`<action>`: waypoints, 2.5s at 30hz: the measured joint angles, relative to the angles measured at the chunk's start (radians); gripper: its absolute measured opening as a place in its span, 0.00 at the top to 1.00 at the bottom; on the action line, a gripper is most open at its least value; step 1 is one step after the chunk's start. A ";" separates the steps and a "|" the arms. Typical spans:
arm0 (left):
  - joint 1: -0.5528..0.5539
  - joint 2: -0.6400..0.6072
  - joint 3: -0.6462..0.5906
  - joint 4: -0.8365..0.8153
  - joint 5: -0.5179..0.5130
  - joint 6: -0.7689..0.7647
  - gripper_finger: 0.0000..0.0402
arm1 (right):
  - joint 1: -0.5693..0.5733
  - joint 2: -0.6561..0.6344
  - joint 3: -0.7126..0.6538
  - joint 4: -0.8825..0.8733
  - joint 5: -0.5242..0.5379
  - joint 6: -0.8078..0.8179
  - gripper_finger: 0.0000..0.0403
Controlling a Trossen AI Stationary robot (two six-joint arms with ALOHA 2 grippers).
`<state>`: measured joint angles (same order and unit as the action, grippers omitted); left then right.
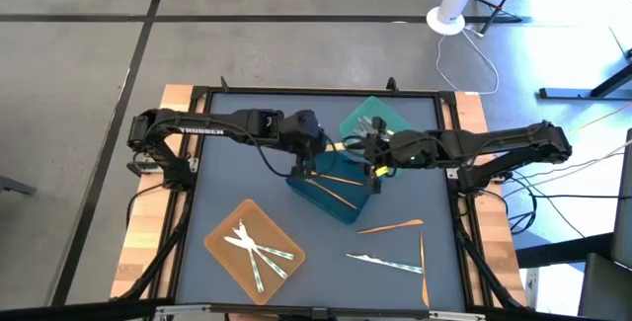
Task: Sort silverware by color (type)
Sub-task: Put the right yellow knife into the light blue bin
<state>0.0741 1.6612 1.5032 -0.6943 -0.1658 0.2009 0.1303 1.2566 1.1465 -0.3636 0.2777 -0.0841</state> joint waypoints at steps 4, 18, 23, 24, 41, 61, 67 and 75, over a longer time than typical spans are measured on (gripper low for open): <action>0.016 0.021 0.000 0.091 0.000 0.053 0.90 | 0.000 -0.067 0.000 -0.037 0.001 0.000 0.63; 0.045 0.104 0.000 0.527 0.052 0.303 0.90 | 0.000 -0.306 0.002 -0.204 0.000 0.105 0.63; 0.068 0.153 0.002 0.649 0.081 0.366 0.90 | 0.000 -0.359 0.000 -0.230 -0.001 0.109 0.63; 0.073 0.163 0.001 0.650 0.083 0.385 0.90 | 0.000 -0.364 0.000 -0.232 -0.001 0.109 0.63; 0.189 0.416 0.000 0.911 0.239 0.441 0.90 | 0.000 -0.375 0.000 -0.270 -0.019 0.109 0.63; 0.205 0.481 0.000 0.905 0.240 0.438 0.90 | 0.000 -0.374 0.000 -0.292 -0.020 0.109 0.63; 0.205 0.482 0.000 0.856 0.239 0.438 0.90 | 0.000 -0.374 0.000 -0.292 -0.020 0.109 0.63; 0.205 0.482 0.000 0.846 0.239 0.431 0.90 | 0.000 -0.374 0.000 -0.292 -0.020 0.109 0.63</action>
<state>0.2794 2.1429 1.5028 0.1521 0.0731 0.6322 0.1307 0.8822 1.1469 -0.6552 0.2573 0.0253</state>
